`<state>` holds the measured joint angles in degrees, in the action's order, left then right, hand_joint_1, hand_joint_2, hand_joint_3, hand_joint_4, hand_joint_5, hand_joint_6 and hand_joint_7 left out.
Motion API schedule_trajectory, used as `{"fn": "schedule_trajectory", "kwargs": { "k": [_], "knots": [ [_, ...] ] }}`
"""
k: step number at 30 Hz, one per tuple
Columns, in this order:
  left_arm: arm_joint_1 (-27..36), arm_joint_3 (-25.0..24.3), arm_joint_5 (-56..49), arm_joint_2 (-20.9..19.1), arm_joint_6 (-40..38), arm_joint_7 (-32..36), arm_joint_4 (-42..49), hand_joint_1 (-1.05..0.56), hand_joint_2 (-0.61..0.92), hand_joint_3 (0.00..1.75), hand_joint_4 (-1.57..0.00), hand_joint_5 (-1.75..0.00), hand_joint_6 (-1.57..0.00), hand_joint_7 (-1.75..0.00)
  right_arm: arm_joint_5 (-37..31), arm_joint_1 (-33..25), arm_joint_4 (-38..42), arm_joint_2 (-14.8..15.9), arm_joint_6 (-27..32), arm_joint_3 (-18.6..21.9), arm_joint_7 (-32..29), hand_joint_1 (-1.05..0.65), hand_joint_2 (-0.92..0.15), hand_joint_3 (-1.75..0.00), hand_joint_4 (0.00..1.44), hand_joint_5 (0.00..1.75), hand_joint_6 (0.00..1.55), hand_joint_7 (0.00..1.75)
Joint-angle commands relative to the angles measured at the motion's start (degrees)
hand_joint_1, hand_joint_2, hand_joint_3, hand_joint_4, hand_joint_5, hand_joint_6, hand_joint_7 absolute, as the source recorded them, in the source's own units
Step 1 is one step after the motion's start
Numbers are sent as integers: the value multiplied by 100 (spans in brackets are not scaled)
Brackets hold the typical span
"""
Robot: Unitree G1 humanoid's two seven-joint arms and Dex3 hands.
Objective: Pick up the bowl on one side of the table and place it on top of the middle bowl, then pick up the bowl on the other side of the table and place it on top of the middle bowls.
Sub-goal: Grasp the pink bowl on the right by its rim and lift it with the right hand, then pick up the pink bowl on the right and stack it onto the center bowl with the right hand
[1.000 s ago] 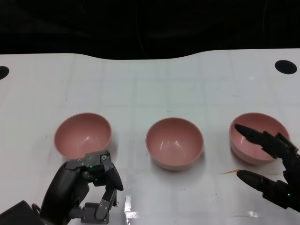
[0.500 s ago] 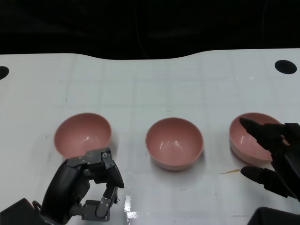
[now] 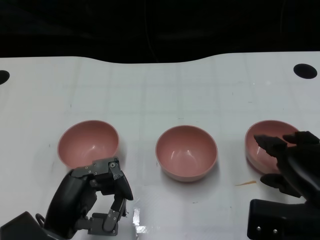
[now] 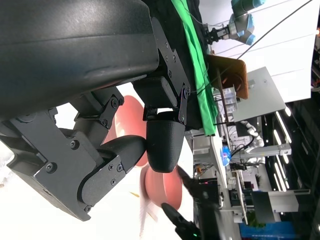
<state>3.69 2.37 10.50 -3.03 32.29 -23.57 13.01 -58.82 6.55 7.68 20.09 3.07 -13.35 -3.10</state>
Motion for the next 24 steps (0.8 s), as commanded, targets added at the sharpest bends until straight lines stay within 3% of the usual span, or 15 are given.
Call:
{"fn": "schedule_trajectory", "kwargs": {
  "k": [1, 5, 6, 7, 9, 11, 12, 13, 16, 17, 19, 22, 24],
  "knots": [
    [66, -8, -52, -56, -29, 36, -92, -20, 29, 145, -91, -169, -89, -142, -52, 354, 525, 144, 166, -199, -5, -56, -87, -1, 46, 19, 50, 2],
    [92, -14, -128, -48, -13, 84, -128, -20, 30, 144, -91, -169, -89, -143, 33, 650, 1060, 168, 235, -406, -146, -48, -90, -1, 64, 17, 60, 4],
    [92, -20, -159, -43, 18, 98, -118, -20, 31, 142, -91, -169, -89, -144, 66, 716, 1195, 168, 216, -442, -231, -43, -91, 0, 75, 34, 65, 4],
    [94, -22, -165, -37, 46, 95, -114, -21, 32, 139, -90, -168, -88, -145, 103, 781, 1334, 167, 182, -471, -354, -36, -91, -1, 71, 84, 73, 3],
    [94, -20, -147, -29, 78, 74, -109, -21, 33, 137, -90, -168, -87, -146, 207, 870, 1529, 161, 114, -503, -588, -29, -92, -4, 69, 130, 86, 4],
    [111, -13, -124, -29, 7, 72, -150, -20, 34, 137, -90, -168, -87, -146, 419, 969, 1788, 136, -160, -463, -1053, -24, -92, -6, 71, 147, 101, 10],
    [116, -9, -102, -32, -17, 55, -161, -19, 34, 137, -90, -168, -87, -145, 510, 1020, 1906, 138, -295, -458, -1251, -21, -92, -7, 76, 163, 113, 15],
    [113, -7, -77, -33, -7, 29, -154, -18, 34, 138, -90, -169, -87, -145, 580, 1074, 2014, 155, -448, -463, -1471, -20, -92, -9, 81, 169, 118, 24],
    [105, -8, -48, -29, 6, 11, -131, -18, 33, 141, -90, -169, -86, -144, 595, 1227, 2231, 202, -743, -527, -2056, -18, -89, -18, 95, 174, 87, 125],
    [108, -7, -41, -27, -11, 14, -136, -18, 33, 141, -90, -169, -86, -143, 579, 1260, 2263, 207, -757, -546, -2139, -18, -83, -30, 95, 174, 80, 144],
    [107, -8, -51, -25, -4, 21, -126, -17, 33, 142, -90, -168, -86, -142, 617, 1306, 2188, 221, -872, -543, -2272, -19, -66, -60, 95, 175, 74, 160],
    [106, -8, -82, -29, 22, 32, -115, -17, 34, 143, -90, -167, -87, -140, 731, 1332, 2015, 242, -1080, -508, -2404, -21, -60, -72, 95, 175, 73, 167],
    [115, -4, -67, -26, -12, 29, -134, -16, 33, 143, -91, -166, -87, -140, 750, 1313, 1820, 261, -1172, -499, -2461, -25, -58, -80, 96, 175, 74, 161]
  ]
}}
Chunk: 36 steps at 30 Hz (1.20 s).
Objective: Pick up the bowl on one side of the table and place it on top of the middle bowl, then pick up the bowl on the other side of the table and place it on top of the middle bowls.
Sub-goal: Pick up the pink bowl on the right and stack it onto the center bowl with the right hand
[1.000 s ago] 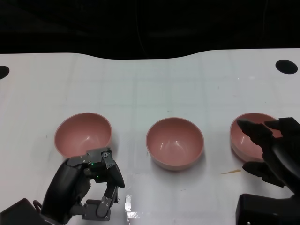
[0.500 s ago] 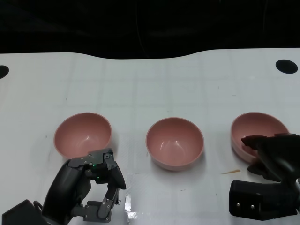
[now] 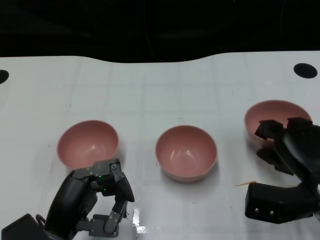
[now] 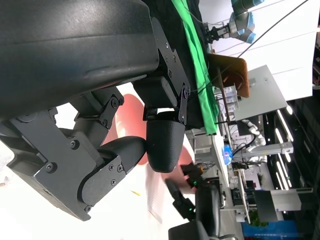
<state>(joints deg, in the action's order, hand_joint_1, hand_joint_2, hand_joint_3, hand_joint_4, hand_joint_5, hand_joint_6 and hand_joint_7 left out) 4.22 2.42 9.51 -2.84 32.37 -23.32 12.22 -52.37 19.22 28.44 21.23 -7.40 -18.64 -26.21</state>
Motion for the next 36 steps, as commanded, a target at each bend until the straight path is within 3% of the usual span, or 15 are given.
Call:
{"fn": "schedule_trajectory", "kwargs": {
  "k": [1, 3, 7, 11, 15, 19, 22, 29, 36],
  "knots": [
    [67, -7, 41, -43, -39, 3, -66, -17, 33, 143, -91, -166, -87, -140, 102, 32, -331, 155, -155, 31, -174, -25, -58, -82, 96, 175, 76, 160],
    [72, -3, 65, -31, -60, -4, -78, -17, 33, 143, -91, -166, -87, -139, 102, -31, -651, 147, -256, 38, -243, -23, -56, -85, 96, 175, 75, 167],
    [58, -2, 128, -11, -65, -45, -51, -17, 34, 142, -92, -165, -87, -138, 366, -144, -1195, 74, -555, 93, -150, -20, -44, -107, 98, 175, 74, 174],
    [72, -7, 93, -24, -152, -13, -97, -18, 33, 141, -92, -166, -88, -138, 642, -205, -1691, -39, -857, 37, 77, -15, -29, -135, 100, 175, 77, 170],
    [50, -29, -13, -31, -99, 48, -61, -20, 33, 139, -92, -166, -88, -139, 817, -132, -1922, -116, -1223, -124, 449, -13, -23, -143, 99, 175, 80, 164],
    [40, -44, -94, -36, -26, 77, -34, -20, 34, 138, -90, -167, -87, -142, 820, -32, -1907, -285, -1376, -238, 624, -14, -20, -144, 99, 175, 81, 161],
    [39, -47, -101, -34, 0, 76, -24, -19, 34, 139, -90, -168, -86, -142, 746, 19, -1897, -411, -1321, -324, 821, -12, -18, -143, 98, 175, 87, 148],
    [67, -37, -121, -34, -7, 87, -68, -18, 35, 137, -89, -167, -86, -141, 786, 186, -1346, -515, -1453, -584, 1168, -12, -32, -121, 94, 175, 74, 169],
    [89, -20, -92, -31, -36, 79, -112, -17, 35, 138, -89, -168, -87, -141, 590, 429, -521, -638, -1576, -846, 921, -13, -35, -118, 95, 175, 72, 174]
  ]
}}
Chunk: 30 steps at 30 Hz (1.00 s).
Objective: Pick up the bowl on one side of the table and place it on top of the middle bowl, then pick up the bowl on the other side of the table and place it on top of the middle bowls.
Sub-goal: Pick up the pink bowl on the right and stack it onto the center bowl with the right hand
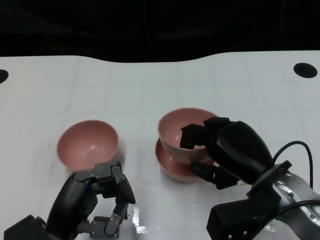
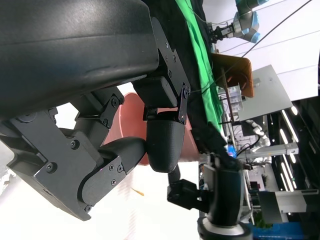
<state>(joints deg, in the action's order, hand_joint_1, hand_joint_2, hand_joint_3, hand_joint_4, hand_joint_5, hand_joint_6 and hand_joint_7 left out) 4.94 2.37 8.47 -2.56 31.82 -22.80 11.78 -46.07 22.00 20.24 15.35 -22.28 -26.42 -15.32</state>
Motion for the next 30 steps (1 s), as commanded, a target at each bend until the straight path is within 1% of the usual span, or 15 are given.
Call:
{"fn": "schedule_trajectory", "kwargs": {
  "k": [1, 6, 7, 8, 9, 10, 11, 12, 13, 14, 16, 17, 20, 26, 30],
  "knots": [
    [18, -15, 6, -58, 20, 32, -70, -17, 35, 138, -89, -168, -87, -141, -64, 182, 386, -60, -103, -94, -216, -14, -35, -119, 95, 175, 72, 174],
    [32, 1, 29, -46, 17, 13, -87, -17, 35, 138, -89, -168, -87, -141, -172, 388, 1059, -120, -155, -281, -355, -13, -34, -122, 92, 175, 69, 174],
    [32, 4, 24, -42, 29, 17, -88, -18, 35, 138, -89, -168, -87, -141, -173, 427, 1158, -123, -171, -314, -351, -14, -37, -119, 88, 175, 69, 165],
    [35, 6, 5, -41, 31, 31, -94, -18, 35, 138, -89, -168, -87, -141, -193, 462, 1213, -117, -133, -356, -284, -15, -41, -114, 85, 170, 72, 147],
    [38, 8, -12, -41, 32, 43, -99, -18, 34, 138, -89, -168, -87, -141, -207, 486, 1243, -110, -102, -387, -236, -19, -52, -94, 84, 140, 77, 104],
    [41, 12, 0, -38, 31, 34, -103, -18, 34, 139, -89, -168, -87, -141, -230, 514, 1273, -99, -42, -429, -121, -21, -59, -82, 86, 128, 84, 81],
    [41, 15, 9, -35, 45, 25, -96, -18, 34, 139, -89, -168, -87, -141, -229, 531, 1282, -89, 31, -462, 55, -25, -66, -66, 81, 106, 82, 56],
    [40, 17, 18, -33, 55, 16, -90, -17, 34, 139, -89, -168, -87, -140, -226, 541, 1266, -77, 107, -489, 226, -32, -81, -42, 71, 72, 77, 28],
    [40, 18, 20, -31, 60, 14, -87, -17, 34, 140, -89, -168, -87, -140, -248, 551, 1234, -57, 190, -523, 390, -36, -86, -34, 67, 55, 73, 17],
    [40, 19, 18, -30, 62, 16, -86, -18, 34, 139, -90, -168, -87, -140, -261, 555, 1201, -43, 246, -544, 492, -44, -90, -30, 57, 40, 66, 7],
    [43, 20, -9, -30, 61, 35, -88, -18, 35, 138, -90, -168, -87, -139, -306, 547, 1100, -6, 393, -580, 681, -53, -91, -28, 47, 30, 57, 2],
    [44, 17, -45, -30, 70, 62, -88, -19, 35, 137, -90, -168, -87, -139, -308, 521, 1019, 16, 454, -576, 751, -63, -92, -33, 37, 24, 47, 1],
    [41, 14, -92, -24, 114, 97, -74, -20, 35, 136, -89, -168, -87, -139, -255, 392, 731, 73, 572, -516, 839, -72, -92, -40, 26, 20, 35, 0],
    [18, 8, -7, -42, 169, 11, -25, -19, 39, 130, -87, -168, -85, -140, -21, 30, -138, 225, 734, -246, 1019, -78, -92, -41, 20, 20, 30, 0],
    [19, 16, 22, -39, 101, 13, -45, -20, 38, 131, -86, -169, -85, -140, 84, -261, -732, 364, 776, -11, 1050, -79, -92, -42, 20, 22, 30, 0]
  ]
}}
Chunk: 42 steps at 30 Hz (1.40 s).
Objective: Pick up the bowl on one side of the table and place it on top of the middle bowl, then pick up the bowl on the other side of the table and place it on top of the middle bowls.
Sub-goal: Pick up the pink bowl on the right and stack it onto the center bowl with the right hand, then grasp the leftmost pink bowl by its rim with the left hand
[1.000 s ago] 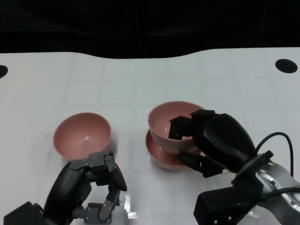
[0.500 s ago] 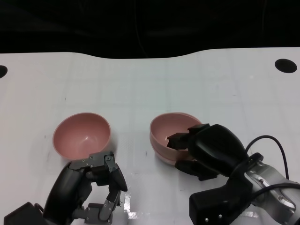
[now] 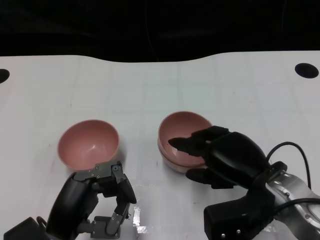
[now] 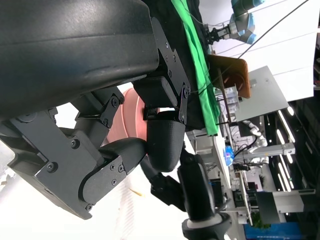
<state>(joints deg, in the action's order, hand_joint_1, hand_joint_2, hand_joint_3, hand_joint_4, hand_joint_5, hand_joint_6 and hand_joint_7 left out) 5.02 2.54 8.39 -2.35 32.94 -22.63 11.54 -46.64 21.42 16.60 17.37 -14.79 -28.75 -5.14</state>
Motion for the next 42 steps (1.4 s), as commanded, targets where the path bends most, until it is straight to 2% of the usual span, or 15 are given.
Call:
{"fn": "schedule_trajectory", "kwargs": {
  "k": [1, 8, 10, 12, 13, 18, 24, 27, 29, 30, 34, 39, 42],
  "knots": [
    [18, 3, 47, -57, -57, -1, -42, -20, 37, 132, -86, -169, -86, -140, 204, -313, -573, 202, 35, 312, 46, -79, -92, -42, 21, 23, 30, 1],
    [12, -11, 81, -56, -143, 13, -52, -19, 37, 134, -87, -170, -86, -141, 541, -1030, -1451, 306, -148, 833, -154, -69, -92, -36, 29, 35, 38, 4],
    [1, -20, 112, -54, -134, -5, -43, -19, 37, 135, -87, -171, -85, -142, 692, -1216, -1485, 273, -413, 961, -380, -62, -92, -29, 33, 50, 47, 8],
    [-13, -27, 125, -51, -93, -18, -13, -18, 36, 136, -87, -171, -85, -142, 913, -1412, -1509, 218, -649, 1080, -518, -59, -92, -26, 35, 57, 51, 9],
    [-19, -30, 129, -48, -70, -22, 3, -18, 36, 136, -86, -171, -84, -143, 1043, -1516, -1533, 188, -744, 1139, -555, -54, -92, -24, 36, 71, 56, 11],
    [-55, -41, 78, -59, 13, 1, 92, -17, 37, 135, -85, -172, -83, -143, 1743, -1970, -1572, 13, -1221, 1422, -653, -45, -92, -21, 40, 99, 67, 16],
    [-23, -45, 5, -47, -48, 76, 31, -20, 43, 127, -84, -168, -81, -143, 2532, -2459, -1738, -86, -1585, 1732, -426, -37, -92, -22, 52, 114, 79, 24],
    [-12, -40, 73, -21, -149, 62, -21, -21, 43, 126, -83, -169, -81, -143, 2983, -2636, -1630, -151, -1864, 1821, -275, -33, -92, -26, 56, 119, 83, 30],
    [-18, -40, 106, -14, -168, 43, -21, -20, 43, 125, -81, -172, -80, -143, 3206, -2723, -1537, -209, -2012, 1877, -198, -25, -87, -35, 56, 131, 75, 61],
    [-17, -41, 106, -19, -177, 40, -28, -20, 44, 125, -80, -172, -80, -143, 3286, -2754, -1519, -234, -2046, 1900, -158, -23, -85, -40, 56, 133, 71, 70],
    [36, -41, 290, -6, -428, -17, -187, -20, 45, 121, -79, -172, -80, -141, 3872, -3084, -1678, -380, -1928, 2027, 110, -19, -67, -79, 56, 142, 63, 99],
    [91, -62, 460, 21, -592, -10, -363, -18, 48, 117, -74, -162, -76, -130, 4468, -3454, -1996, -600, -1672, 2150, 411, -16, -64, -88, 62, 145, 68, 108],
    [128, -107, 307, 21, -618, 154, -548, -19, 49, 109, -71, -150, -76, -118, 4727, -3619, -2113, -690, -1522, 2228, 586, -17, -66, -85, 67, 144, 70, 110]
  ]
}}
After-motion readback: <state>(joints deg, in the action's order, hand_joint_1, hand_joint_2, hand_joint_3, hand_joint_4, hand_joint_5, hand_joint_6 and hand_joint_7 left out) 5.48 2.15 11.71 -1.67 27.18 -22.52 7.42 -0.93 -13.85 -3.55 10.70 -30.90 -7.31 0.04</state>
